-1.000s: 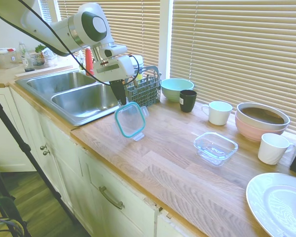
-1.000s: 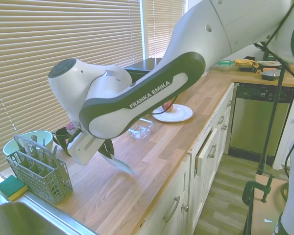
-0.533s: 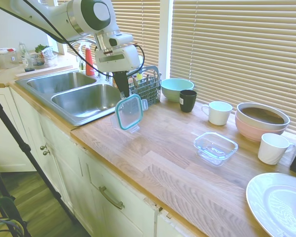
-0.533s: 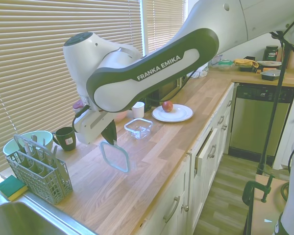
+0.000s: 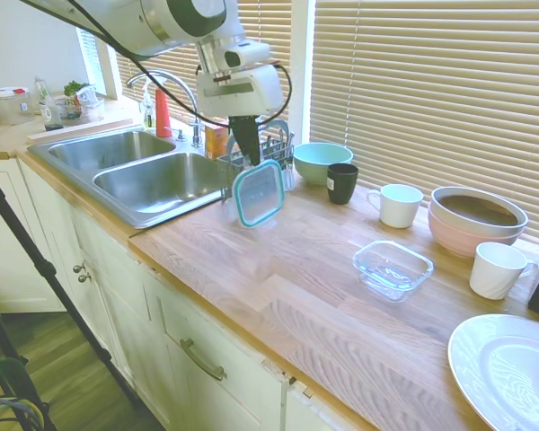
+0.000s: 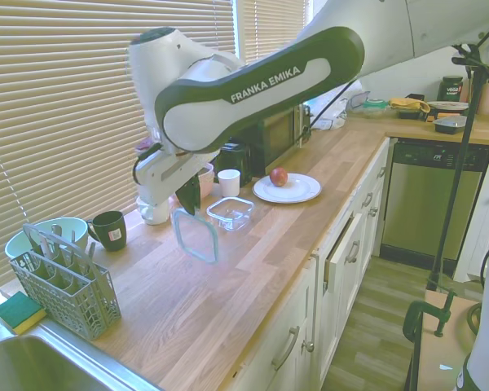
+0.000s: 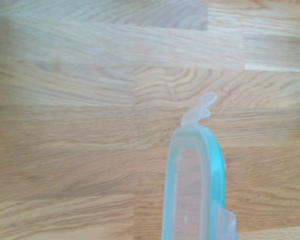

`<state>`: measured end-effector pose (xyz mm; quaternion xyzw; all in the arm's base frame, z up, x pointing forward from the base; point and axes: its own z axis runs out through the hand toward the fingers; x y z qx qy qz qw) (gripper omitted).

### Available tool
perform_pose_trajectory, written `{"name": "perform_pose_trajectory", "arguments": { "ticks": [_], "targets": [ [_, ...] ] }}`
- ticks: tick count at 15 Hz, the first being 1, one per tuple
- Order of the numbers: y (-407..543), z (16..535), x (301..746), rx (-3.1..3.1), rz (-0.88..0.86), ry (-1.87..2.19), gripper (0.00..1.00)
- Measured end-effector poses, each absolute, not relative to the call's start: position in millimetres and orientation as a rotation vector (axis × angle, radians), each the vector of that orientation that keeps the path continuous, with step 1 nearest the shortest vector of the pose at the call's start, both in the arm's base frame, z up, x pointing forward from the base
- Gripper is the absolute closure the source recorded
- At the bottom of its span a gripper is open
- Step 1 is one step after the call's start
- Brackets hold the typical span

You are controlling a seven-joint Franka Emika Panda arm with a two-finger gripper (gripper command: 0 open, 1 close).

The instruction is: Cover the lid of the food container

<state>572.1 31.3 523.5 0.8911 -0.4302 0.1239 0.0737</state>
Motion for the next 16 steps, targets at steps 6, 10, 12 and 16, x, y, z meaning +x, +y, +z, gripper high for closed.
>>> {"name": "perform_pose_trajectory", "arguments": {
  "ticks": [6,10,12,16],
  "targets": [
    [-29.1,517.9,596.4,2.663,0.33,-1.375,1.0],
    [-58.8,511.2,607.9,2.668,0.311,-1.411,1.0],
    [-72.4,511.5,609.1,2.678,0.306,-1.422,1.0],
    [-97.4,509.9,613.1,2.682,0.298,-1.426,1.0]
  ]
}}
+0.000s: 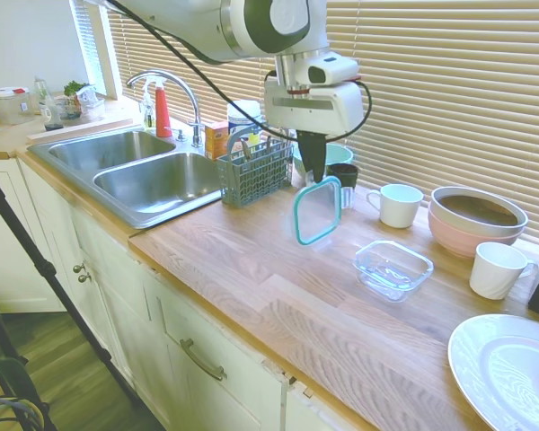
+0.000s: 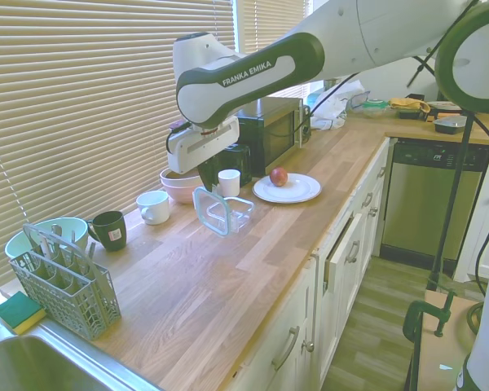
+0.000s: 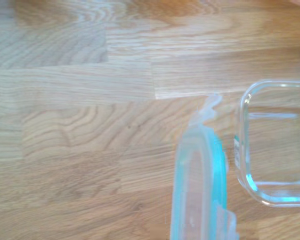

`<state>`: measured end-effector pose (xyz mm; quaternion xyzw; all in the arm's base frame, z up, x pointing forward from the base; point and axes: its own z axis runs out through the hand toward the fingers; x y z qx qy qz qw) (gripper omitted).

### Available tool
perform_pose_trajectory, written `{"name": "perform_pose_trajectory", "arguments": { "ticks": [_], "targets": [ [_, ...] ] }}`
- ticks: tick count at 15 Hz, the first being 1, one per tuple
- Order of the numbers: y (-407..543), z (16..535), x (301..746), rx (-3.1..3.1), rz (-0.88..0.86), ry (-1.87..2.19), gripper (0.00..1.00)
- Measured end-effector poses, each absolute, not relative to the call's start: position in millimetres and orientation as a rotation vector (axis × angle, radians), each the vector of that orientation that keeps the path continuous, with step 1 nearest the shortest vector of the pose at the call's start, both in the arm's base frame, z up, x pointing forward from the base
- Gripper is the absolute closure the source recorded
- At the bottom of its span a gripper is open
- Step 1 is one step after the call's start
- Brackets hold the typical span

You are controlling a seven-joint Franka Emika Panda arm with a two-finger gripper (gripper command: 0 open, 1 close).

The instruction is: Cover the lid of the food container

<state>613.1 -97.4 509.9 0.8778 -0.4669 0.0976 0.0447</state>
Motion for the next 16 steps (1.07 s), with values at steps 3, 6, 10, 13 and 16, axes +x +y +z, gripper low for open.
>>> {"name": "perform_pose_trajectory", "arguments": {
  "ticks": [3,6,10,13,16],
  "targets": [
    [-110.3,509.3,620.2,2.684,0.302,-1.428,1.0],
    [-121.6,514.9,626.3,2.686,0.316,-1.432,1.0],
    [-141.4,514.7,632.6,2.683,0.306,-1.445,1.0],
    [-155.9,512.3,640.8,2.685,0.306,-1.457,1.0],
    [-166.9,511.0,648.8,2.689,0.301,-1.472,1.0]
  ]
}}
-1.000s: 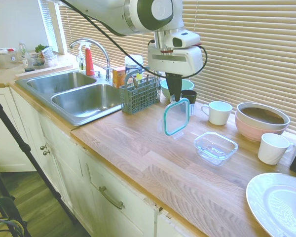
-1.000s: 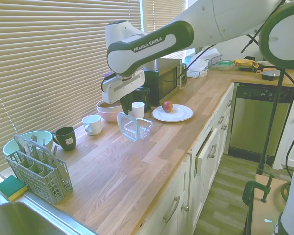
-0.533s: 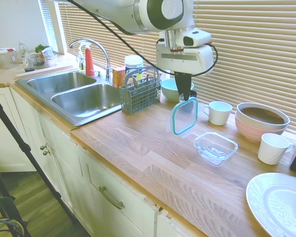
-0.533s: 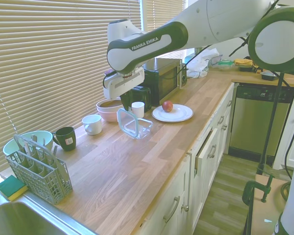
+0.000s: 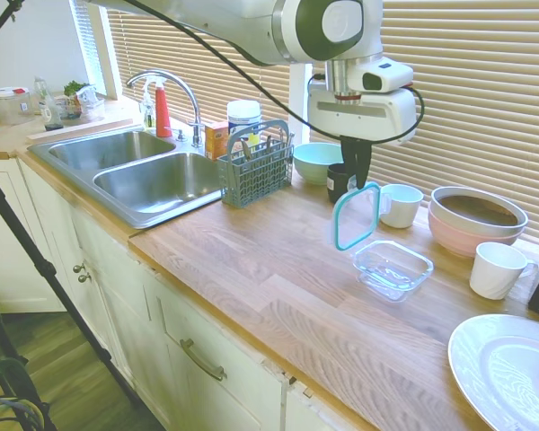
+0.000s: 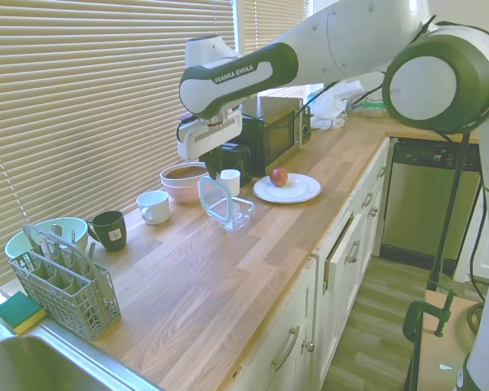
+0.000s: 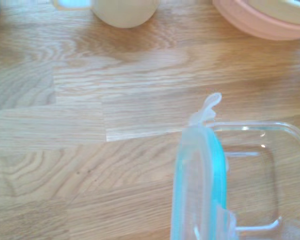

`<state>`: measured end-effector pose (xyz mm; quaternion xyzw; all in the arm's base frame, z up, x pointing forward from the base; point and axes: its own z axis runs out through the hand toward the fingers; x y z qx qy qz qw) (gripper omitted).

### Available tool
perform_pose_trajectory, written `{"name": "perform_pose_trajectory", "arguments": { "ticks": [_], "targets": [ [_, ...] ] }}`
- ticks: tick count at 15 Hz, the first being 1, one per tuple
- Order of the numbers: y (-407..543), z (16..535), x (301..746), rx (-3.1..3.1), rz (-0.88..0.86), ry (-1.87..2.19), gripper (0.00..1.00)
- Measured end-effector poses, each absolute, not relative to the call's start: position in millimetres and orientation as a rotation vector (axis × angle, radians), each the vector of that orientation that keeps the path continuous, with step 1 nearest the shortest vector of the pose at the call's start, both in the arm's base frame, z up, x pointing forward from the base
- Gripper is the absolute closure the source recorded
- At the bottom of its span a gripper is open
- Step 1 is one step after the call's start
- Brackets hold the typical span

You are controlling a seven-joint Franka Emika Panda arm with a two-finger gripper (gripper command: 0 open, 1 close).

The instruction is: Cover the lid of the food container

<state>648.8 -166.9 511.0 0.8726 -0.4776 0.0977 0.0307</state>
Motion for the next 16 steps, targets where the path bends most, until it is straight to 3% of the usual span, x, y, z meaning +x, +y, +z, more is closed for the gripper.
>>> {"name": "perform_pose_trajectory", "arguments": {
  "ticks": [16],
  "targets": [
    [-220.5,498.0,652.6,2.688,0.263,-1.536,1.0]
  ]
}}
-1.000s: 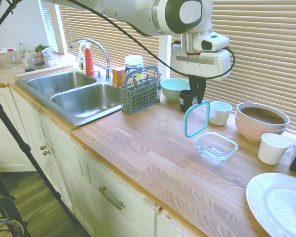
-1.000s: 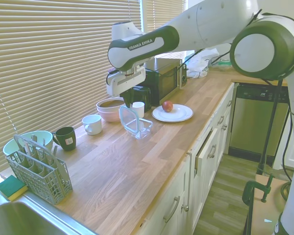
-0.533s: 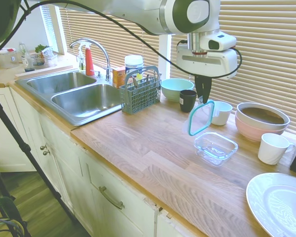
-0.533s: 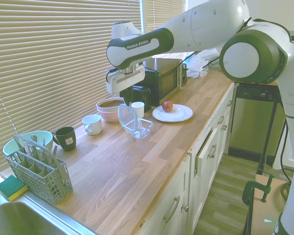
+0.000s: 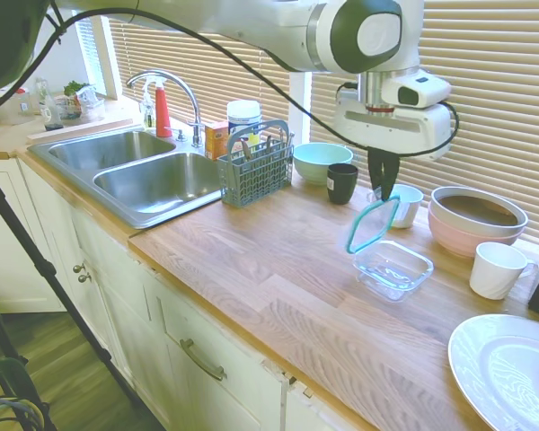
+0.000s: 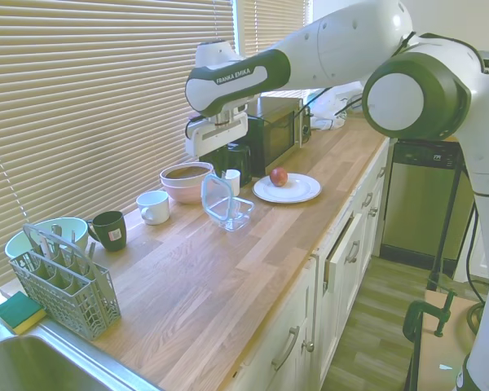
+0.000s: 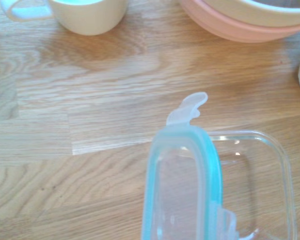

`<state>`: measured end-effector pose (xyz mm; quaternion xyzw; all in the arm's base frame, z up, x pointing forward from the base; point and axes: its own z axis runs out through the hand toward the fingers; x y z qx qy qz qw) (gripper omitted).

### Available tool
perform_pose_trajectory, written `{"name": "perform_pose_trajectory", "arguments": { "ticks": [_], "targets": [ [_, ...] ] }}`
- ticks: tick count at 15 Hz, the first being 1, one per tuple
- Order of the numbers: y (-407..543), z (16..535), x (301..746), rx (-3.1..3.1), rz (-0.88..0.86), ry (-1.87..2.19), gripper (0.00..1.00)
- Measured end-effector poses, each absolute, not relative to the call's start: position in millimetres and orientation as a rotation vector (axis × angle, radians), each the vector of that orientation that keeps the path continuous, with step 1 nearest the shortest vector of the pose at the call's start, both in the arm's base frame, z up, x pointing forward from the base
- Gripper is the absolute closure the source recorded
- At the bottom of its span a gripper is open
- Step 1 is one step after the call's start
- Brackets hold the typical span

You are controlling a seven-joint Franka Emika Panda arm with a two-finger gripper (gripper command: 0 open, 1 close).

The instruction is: Cover the lid of the food container

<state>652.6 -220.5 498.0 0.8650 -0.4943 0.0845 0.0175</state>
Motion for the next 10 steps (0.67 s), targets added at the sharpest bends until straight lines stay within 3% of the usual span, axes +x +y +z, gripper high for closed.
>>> {"name": "perform_pose_trajectory", "arguments": {
  "ticks": [10],
  "targets": [
    [-264.3,459.8,632.5,2.707,0.23,-1.604,1.0]
  ]
}}
